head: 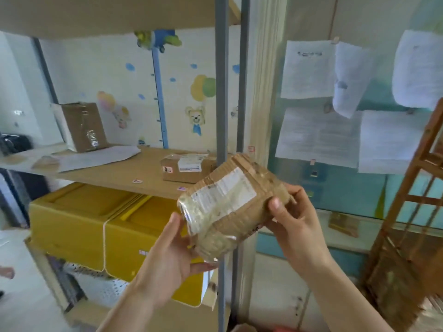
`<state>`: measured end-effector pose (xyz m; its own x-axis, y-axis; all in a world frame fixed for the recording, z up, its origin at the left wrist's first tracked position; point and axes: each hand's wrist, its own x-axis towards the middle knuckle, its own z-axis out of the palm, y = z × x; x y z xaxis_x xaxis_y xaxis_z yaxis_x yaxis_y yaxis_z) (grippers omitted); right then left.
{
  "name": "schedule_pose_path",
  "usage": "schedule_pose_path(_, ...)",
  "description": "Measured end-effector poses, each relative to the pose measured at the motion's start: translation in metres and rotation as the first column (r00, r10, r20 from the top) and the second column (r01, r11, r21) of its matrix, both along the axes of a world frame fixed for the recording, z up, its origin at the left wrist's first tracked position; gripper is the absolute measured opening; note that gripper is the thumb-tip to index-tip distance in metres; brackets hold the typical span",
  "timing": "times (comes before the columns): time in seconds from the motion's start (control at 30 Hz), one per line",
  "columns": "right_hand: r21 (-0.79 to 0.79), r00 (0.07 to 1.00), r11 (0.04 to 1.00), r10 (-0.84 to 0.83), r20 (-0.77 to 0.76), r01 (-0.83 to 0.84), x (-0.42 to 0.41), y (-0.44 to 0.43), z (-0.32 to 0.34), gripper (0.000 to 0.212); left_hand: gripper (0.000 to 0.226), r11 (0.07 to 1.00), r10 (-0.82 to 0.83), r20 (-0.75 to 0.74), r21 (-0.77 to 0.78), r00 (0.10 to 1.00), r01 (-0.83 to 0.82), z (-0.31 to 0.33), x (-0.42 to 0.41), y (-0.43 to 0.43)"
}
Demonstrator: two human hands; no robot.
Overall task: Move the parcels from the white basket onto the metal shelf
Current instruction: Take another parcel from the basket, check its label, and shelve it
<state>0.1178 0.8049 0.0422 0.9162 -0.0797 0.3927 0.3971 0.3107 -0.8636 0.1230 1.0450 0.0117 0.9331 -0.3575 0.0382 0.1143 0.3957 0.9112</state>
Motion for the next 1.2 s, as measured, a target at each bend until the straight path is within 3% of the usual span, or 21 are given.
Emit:
schedule_pose_path(0.07,-0.130,1.000,0.991,-0.009,0.000,0.009,0.006,0.012,-0.006,0.074,0.058,0.994,0.096,0.072,0.039,0.993,-0.099,0.002,0.006,0.007)
schedule_pose_path(0.13,-0.282,1.000,0.959,-0.027,0.009,0.028,0.013,0.017,-0.009,0.048,0.051,0.964,0.231,0.187,0.085,0.955,-0.250,0.008,0.016,0.017)
schedule_pose_path(0.2,-0.338,1.000,0.941,-0.014,0.002,0.014,0.017,0.019,-0.010,0.038,0.048,0.960,0.238,0.271,0.077,0.933,-0.267,0.015,0.027,0.027)
schedule_pose_path(0.37,-0.393,1.000,0.919,0.010,-0.028,-0.020,0.025,0.016,-0.008,0.059,0.044,0.949,0.270,0.349,0.062,0.897,-0.310,0.025,0.038,0.025)
schedule_pose_path(0.47,-0.394,0.987,0.908,0.100,-0.125,-0.142,0.035,0.008,0.004,0.076,0.043,0.908,0.364,0.359,0.067,0.859,-0.413,0.036,0.045,0.024)
schedule_pose_path(0.6,-0.273,0.964,0.933,0.187,-0.189,-0.235,0.048,0.023,0.013,0.049,0.085,0.875,0.483,0.284,-0.126,0.828,-0.467,0.043,0.050,0.027)
schedule_pose_path(0.67,-0.228,0.949,0.935,0.221,-0.225,-0.272,0.051,0.036,0.003,0.055,0.078,0.885,0.465,0.309,-0.131,0.830,-0.447,0.036,0.046,0.022)
schedule_pose_path(0.77,-0.348,0.929,0.873,0.258,-0.266,-0.342,0.054,0.056,-0.013,0.066,0.058,0.872,0.437,0.444,0.002,0.782,-0.489,0.024,0.039,0.016)
schedule_pose_path(0.9,-0.281,0.918,0.894,0.265,-0.296,-0.349,0.068,0.070,-0.012,0.044,0.054,0.860,0.356,0.594,0.094,0.721,-0.502,0.023,0.048,0.034)
schedule_pose_path(0.97,-0.306,0.926,0.888,0.265,-0.268,-0.343,0.075,0.080,-0.005,0.044,0.054,0.862,0.366,0.600,0.068,0.711,-0.502,0.024,0.056,0.045)
schedule_pose_path(1.1,-0.333,0.939,0.889,0.238,-0.248,-0.314,0.090,0.109,0.005,0.073,0.056,0.880,0.398,0.569,-0.016,0.719,-0.474,0.027,0.077,0.072)
schedule_pose_path(1.2,-0.325,0.943,0.903,0.198,-0.269,-0.282,0.103,0.139,0.009,0.067,0.053,0.888,0.394,0.583,-0.042,0.710,-0.458,0.028,0.100,0.100)
